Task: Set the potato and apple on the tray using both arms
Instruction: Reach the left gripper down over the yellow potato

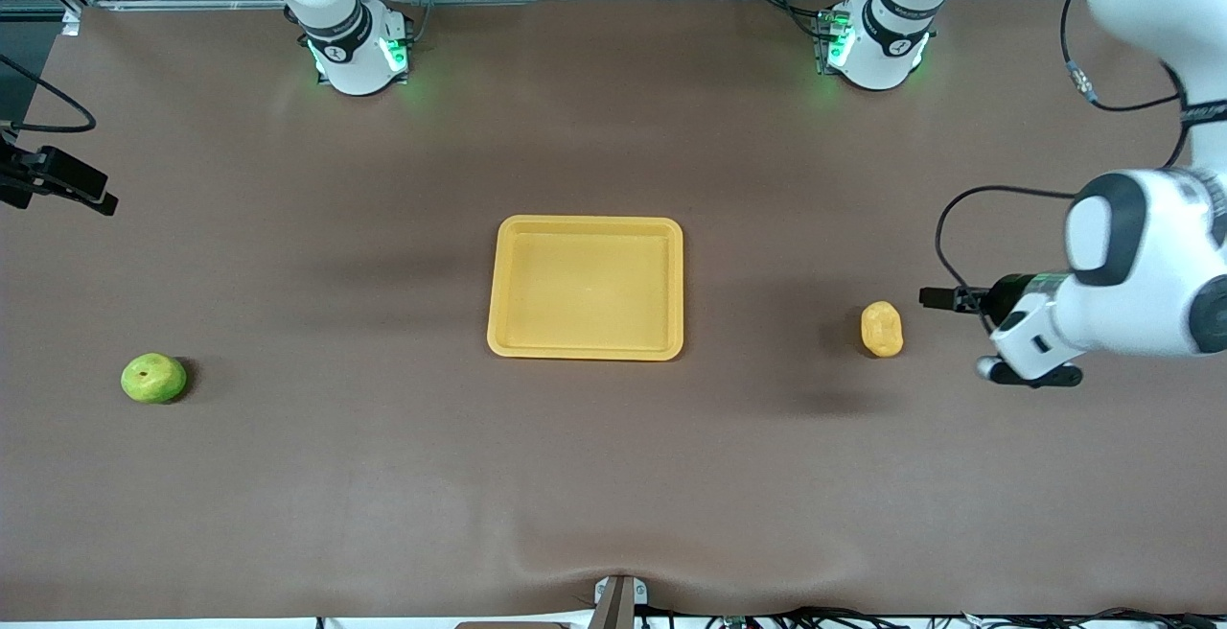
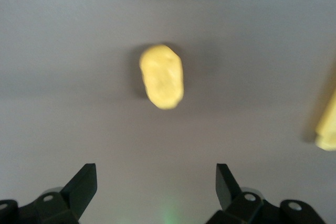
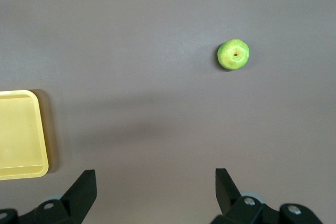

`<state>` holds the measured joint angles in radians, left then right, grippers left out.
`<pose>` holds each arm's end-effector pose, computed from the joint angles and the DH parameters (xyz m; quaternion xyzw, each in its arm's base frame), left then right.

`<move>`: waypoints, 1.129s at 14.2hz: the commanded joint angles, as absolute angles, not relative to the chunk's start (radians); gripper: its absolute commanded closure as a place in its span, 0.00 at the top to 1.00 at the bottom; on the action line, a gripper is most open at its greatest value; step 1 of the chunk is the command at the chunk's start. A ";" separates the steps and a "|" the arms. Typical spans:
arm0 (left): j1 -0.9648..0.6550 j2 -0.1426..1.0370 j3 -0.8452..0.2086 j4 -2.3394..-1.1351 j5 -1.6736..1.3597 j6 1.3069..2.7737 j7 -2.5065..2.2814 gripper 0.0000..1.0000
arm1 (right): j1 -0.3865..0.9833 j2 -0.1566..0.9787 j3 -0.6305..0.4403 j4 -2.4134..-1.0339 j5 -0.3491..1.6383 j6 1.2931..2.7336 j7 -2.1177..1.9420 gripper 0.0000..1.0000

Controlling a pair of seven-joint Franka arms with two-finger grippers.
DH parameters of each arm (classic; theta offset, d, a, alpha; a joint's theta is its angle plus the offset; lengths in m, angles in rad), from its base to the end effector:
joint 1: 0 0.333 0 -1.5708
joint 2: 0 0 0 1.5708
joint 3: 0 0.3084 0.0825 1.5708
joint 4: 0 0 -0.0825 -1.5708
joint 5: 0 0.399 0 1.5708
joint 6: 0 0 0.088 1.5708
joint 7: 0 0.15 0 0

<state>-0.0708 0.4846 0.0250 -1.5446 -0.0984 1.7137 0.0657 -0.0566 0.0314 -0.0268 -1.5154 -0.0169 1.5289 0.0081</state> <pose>0.6470 -0.0445 0.2955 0.9859 -0.0409 -0.1564 0.0426 0.5722 -0.0502 0.5792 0.9989 -0.0460 -0.0093 0.0085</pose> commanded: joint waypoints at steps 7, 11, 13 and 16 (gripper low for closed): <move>-0.094 0.493 0.000 -1.739 -0.058 2.034 -0.116 1.00 | -0.078 0.064 -0.020 -1.503 -0.028 1.548 -0.006 1.00; -0.107 0.454 0.000 -1.896 -0.058 2.198 -0.138 1.00 | -0.087 0.101 -0.020 -1.499 -0.066 1.565 -0.008 1.00; -0.113 0.462 0.000 -1.928 -0.055 2.246 -0.149 1.00 | -0.087 0.103 -0.020 -1.499 -0.067 1.565 -0.008 1.00; -0.114 0.480 0.000 -1.928 -0.055 2.284 -0.163 1.00 | -0.094 0.106 -0.020 -1.499 -0.074 1.565 -0.008 1.00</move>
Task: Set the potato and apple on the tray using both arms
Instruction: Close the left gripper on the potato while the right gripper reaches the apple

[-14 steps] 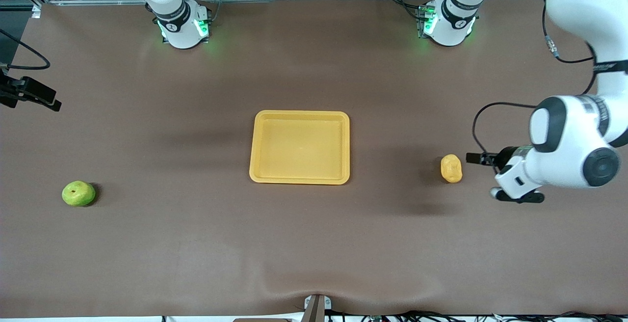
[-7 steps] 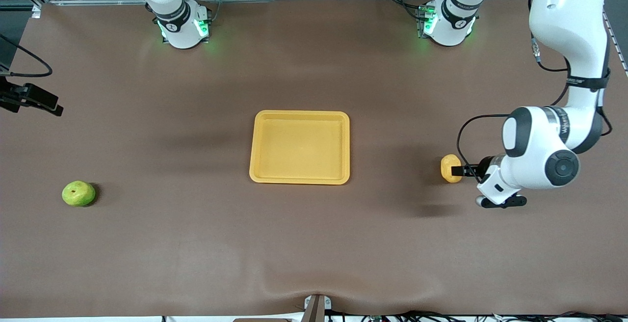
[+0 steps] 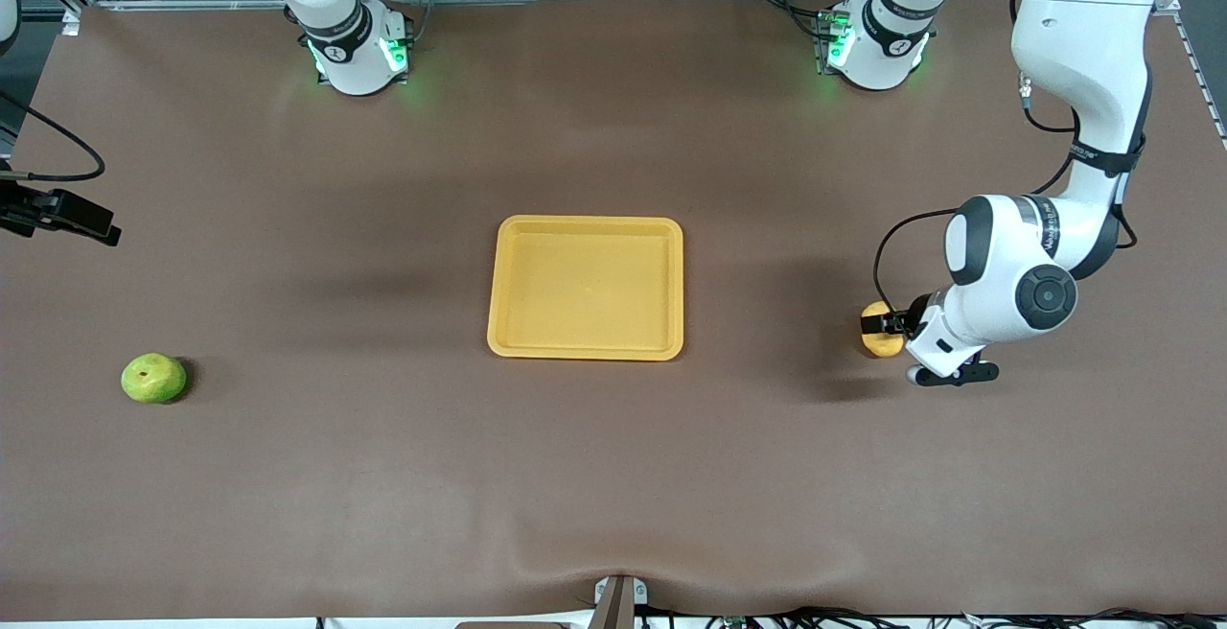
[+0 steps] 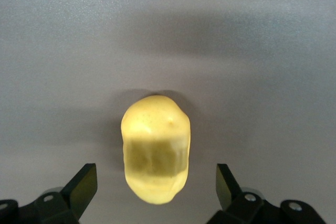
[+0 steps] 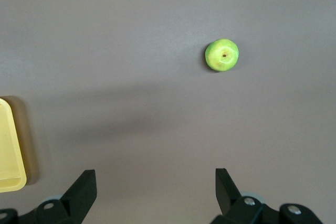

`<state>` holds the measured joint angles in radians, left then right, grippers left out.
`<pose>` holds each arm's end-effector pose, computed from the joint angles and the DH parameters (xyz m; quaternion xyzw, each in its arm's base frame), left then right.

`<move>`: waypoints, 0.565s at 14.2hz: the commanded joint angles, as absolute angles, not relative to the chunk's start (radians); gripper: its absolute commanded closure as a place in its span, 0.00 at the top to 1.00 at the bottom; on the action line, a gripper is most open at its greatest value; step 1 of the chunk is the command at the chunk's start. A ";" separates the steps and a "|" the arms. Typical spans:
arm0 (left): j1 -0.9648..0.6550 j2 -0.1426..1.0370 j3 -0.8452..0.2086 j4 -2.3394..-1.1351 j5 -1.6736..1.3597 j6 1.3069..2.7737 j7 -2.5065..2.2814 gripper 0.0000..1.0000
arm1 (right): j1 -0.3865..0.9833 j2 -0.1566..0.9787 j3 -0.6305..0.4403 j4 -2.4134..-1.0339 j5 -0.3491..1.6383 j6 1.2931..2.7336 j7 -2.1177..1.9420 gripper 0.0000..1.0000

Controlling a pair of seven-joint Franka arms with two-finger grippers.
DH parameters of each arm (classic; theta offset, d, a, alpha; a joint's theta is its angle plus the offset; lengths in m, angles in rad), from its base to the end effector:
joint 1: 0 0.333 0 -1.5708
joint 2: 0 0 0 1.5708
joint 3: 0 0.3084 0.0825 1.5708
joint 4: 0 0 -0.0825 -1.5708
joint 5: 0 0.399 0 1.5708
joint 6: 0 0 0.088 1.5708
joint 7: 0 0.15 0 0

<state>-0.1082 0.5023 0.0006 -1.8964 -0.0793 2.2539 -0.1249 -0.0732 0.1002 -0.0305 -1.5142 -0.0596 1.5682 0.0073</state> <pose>0.6129 -0.0710 0.1645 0.9963 0.0358 -0.0751 0.0201 0.5921 -0.0699 0.5430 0.9977 -0.0548 -0.0245 0.0302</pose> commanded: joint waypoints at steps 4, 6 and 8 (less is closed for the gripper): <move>-0.121 0.518 0.002 -1.921 -0.048 2.293 -0.163 1.00 | -0.100 0.121 -0.020 -1.499 -0.075 1.578 -0.006 1.00; -0.121 0.538 0.000 -1.914 -0.016 2.295 -0.160 1.00 | -0.113 0.141 -0.020 -1.499 -0.072 1.592 -0.008 1.00; -0.123 0.560 0.000 -1.902 0.040 2.295 -0.158 0.80 | -0.120 0.169 -0.020 -1.499 -0.074 1.608 -0.008 1.00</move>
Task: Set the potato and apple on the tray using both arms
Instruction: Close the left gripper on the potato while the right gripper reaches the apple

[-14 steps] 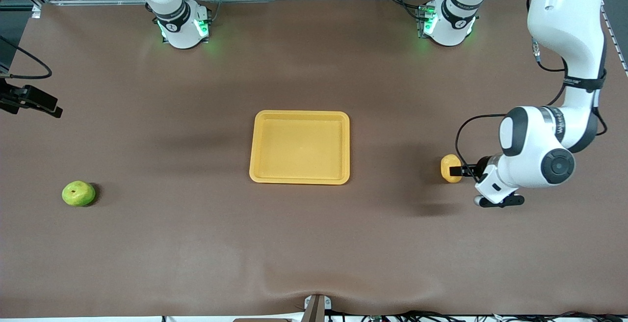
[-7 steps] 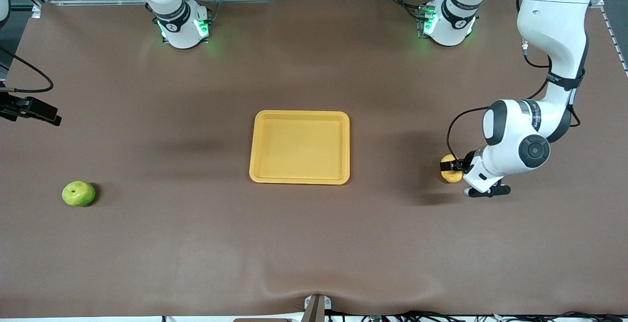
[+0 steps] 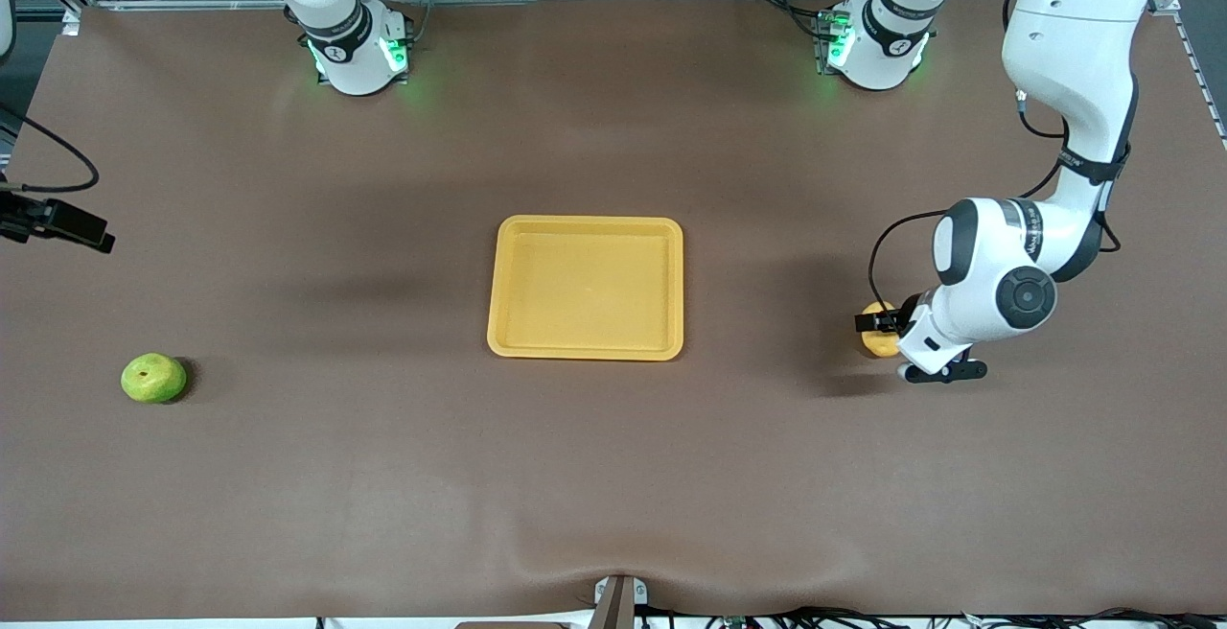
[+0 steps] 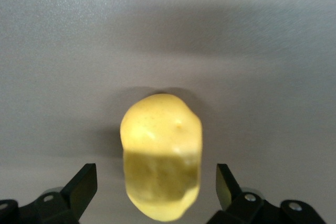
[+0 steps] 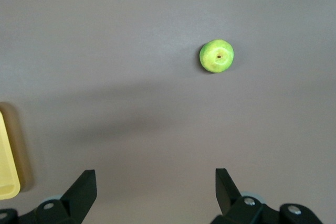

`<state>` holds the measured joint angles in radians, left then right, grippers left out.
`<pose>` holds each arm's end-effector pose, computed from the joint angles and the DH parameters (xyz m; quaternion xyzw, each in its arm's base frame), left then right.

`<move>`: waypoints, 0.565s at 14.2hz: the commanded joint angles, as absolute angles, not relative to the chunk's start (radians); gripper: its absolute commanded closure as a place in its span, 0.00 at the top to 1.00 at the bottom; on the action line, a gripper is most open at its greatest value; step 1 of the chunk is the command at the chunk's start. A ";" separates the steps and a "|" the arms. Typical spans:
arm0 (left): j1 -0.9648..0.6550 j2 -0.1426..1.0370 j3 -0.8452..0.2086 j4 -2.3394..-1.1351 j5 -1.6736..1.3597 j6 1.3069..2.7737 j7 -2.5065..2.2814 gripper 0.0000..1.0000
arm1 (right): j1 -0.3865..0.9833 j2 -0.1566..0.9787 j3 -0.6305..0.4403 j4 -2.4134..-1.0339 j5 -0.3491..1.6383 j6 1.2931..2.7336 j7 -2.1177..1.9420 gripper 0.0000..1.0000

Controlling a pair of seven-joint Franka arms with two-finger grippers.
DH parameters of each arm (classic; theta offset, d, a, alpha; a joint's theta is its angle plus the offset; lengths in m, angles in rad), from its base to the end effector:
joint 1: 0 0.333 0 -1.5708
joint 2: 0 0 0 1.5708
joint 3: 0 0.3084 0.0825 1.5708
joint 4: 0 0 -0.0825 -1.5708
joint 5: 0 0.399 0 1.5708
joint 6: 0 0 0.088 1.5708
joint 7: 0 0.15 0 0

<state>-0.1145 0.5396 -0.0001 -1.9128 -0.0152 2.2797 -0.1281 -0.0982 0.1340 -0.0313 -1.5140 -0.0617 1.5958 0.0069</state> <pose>0.6035 -0.0703 0.1368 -0.9962 -0.0122 0.0863 0.0051 0.6011 -0.0865 0.5251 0.9969 -0.0664 -0.0280 0.0312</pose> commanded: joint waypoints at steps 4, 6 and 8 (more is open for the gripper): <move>-0.123 0.592 0.000 -1.847 0.044 2.295 -0.172 0.22 | -0.132 0.221 -0.020 -1.500 -0.086 1.624 -0.008 1.00; -0.127 0.592 0.000 -1.838 0.044 2.296 -0.186 0.19 | -0.138 0.245 -0.020 -1.499 -0.095 1.626 -0.011 1.00; -0.130 0.583 -0.002 -1.810 0.040 2.295 -0.224 0.19 | -0.152 0.268 -0.020 -1.499 -0.101 1.641 -0.063 1.00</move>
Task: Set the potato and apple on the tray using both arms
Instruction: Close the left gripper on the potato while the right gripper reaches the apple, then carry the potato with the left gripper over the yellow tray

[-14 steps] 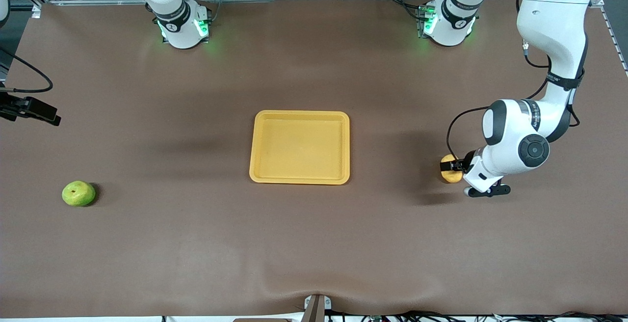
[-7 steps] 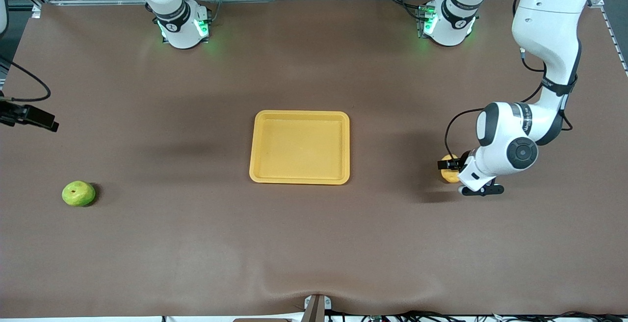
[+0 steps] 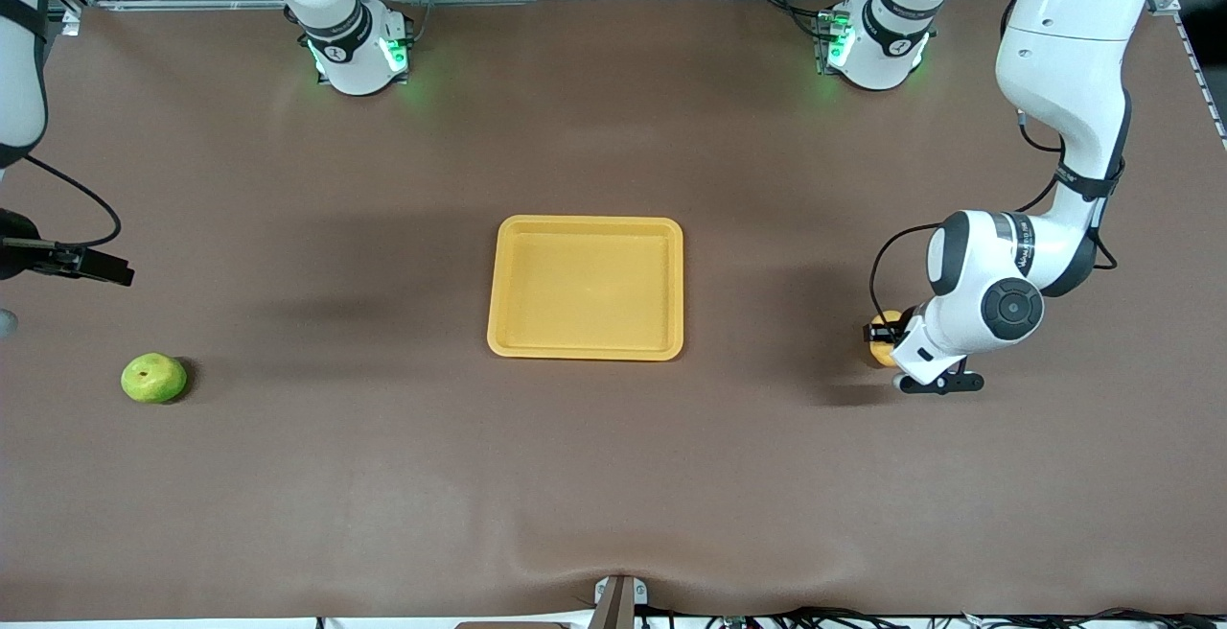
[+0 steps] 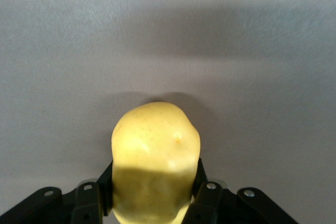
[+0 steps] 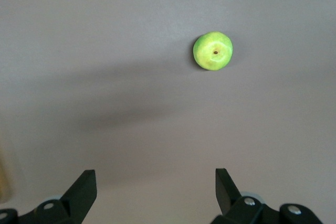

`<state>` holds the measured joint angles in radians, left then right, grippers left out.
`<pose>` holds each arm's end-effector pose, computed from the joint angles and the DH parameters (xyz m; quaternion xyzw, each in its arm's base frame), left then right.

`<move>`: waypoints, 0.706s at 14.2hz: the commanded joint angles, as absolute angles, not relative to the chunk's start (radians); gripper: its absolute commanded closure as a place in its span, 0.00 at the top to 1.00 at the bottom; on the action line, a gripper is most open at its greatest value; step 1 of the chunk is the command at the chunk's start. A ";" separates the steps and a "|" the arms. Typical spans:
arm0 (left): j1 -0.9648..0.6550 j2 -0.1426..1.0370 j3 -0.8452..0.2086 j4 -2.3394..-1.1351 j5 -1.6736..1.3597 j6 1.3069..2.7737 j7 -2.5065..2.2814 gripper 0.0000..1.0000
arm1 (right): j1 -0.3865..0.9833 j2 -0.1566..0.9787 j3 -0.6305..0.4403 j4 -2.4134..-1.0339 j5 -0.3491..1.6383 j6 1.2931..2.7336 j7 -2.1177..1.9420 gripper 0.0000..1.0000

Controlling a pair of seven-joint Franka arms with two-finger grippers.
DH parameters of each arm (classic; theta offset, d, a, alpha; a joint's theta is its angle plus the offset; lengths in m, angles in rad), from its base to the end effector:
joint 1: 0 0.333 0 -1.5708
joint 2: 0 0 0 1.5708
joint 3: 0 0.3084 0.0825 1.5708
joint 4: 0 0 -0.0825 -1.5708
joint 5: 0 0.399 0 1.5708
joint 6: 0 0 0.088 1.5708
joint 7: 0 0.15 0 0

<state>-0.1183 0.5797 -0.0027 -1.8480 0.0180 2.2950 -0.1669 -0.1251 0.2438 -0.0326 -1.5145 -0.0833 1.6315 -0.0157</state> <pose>0.6245 -0.0750 0.1380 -0.9976 -0.0167 0.0648 0.0150 0.6208 -0.1093 0.4598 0.9948 -0.0654 -0.0669 0.0396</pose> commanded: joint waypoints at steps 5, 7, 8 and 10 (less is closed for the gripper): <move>-0.224 0.516 -0.005 -1.801 0.038 2.287 -0.385 0.20 | -0.198 0.334 -0.020 -1.500 -0.104 1.706 -0.090 1.00; -0.282 0.494 -0.005 -1.801 0.038 2.284 -0.469 0.21 | -0.215 0.366 -0.020 -1.500 -0.103 1.742 -0.092 1.00; -0.313 0.483 -0.005 -1.801 0.038 2.275 -0.510 0.21 | -0.215 0.377 -0.020 -1.500 -0.104 1.747 -0.104 1.00; -0.374 0.474 -0.006 -1.784 0.038 2.257 -0.589 0.21 | -0.213 0.396 -0.020 -1.499 -0.141 1.749 -0.127 1.00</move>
